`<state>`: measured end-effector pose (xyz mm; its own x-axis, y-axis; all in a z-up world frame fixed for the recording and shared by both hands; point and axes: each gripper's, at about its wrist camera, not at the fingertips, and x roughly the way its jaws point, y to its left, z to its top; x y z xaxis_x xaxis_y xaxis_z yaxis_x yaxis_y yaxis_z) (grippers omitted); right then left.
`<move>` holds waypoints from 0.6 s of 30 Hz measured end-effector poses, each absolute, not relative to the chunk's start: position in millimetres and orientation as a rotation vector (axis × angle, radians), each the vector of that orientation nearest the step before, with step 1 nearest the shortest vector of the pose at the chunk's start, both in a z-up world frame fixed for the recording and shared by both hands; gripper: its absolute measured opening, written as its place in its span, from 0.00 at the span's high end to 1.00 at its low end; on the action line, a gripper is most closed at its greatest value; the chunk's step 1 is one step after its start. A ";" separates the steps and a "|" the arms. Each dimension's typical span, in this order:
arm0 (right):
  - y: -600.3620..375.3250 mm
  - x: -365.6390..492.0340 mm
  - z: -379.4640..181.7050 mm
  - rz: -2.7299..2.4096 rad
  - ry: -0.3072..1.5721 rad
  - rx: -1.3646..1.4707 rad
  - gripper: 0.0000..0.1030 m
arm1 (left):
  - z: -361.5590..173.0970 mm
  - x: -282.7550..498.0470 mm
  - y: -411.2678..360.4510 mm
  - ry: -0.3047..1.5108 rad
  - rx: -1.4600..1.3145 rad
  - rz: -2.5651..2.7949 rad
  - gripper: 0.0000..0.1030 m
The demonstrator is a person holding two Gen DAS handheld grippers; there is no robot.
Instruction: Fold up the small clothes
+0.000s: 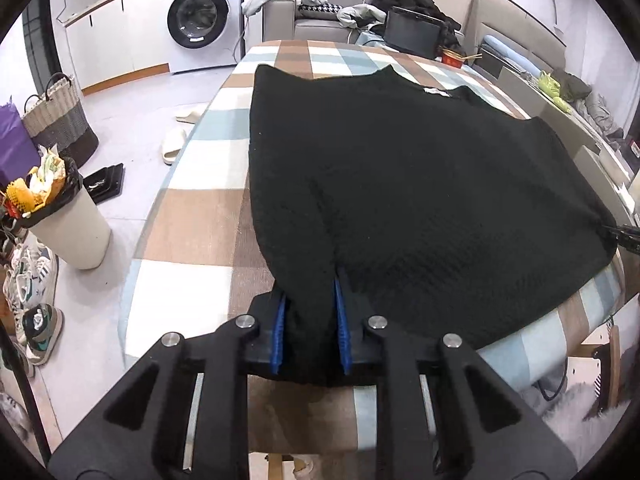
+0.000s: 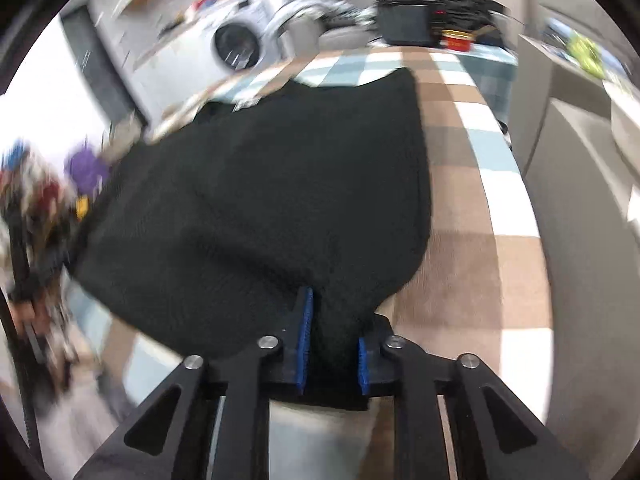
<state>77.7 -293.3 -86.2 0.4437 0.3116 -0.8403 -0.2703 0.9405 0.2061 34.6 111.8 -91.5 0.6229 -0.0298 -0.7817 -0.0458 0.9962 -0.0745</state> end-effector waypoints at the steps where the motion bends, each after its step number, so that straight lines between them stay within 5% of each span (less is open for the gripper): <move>1: -292.2 75.6 -84.1 0.372 1.062 0.001 0.66 | -89.1 34.2 113.4 0.892 -0.104 0.025 0.70; 2: -295.0 75.6 -81.7 0.358 1.060 -0.005 0.58 | -87.0 34.7 115.5 0.888 -0.120 0.040 0.63; 4: -304.8 78.4 -74.0 0.330 1.044 0.030 0.57 | -81.5 37.1 125.0 0.875 -0.171 0.072 0.31; 7: -319.3 84.4 -60.8 0.287 0.985 0.078 0.46 | -70.2 43.6 139.2 0.843 -0.224 0.098 0.29; 11: -332.7 102.9 -45.3 0.242 0.901 0.177 0.43 | -56.3 73.7 152.7 0.812 -0.238 0.118 0.23; 14: -333.5 130.7 -42.3 0.223 0.878 0.227 0.29 | -53.4 109.5 162.3 0.810 -0.238 0.148 0.23; 18: -329.3 173.9 -51.7 0.222 0.905 0.280 0.29 | -57.2 160.6 173.6 0.829 -0.261 0.130 0.23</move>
<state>173.9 -329.3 -51.7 0.5992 0.3051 -0.7402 -0.0713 0.9412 0.3302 160.6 173.6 -57.2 0.6700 0.0127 -0.7423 -0.2154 0.9602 -0.1780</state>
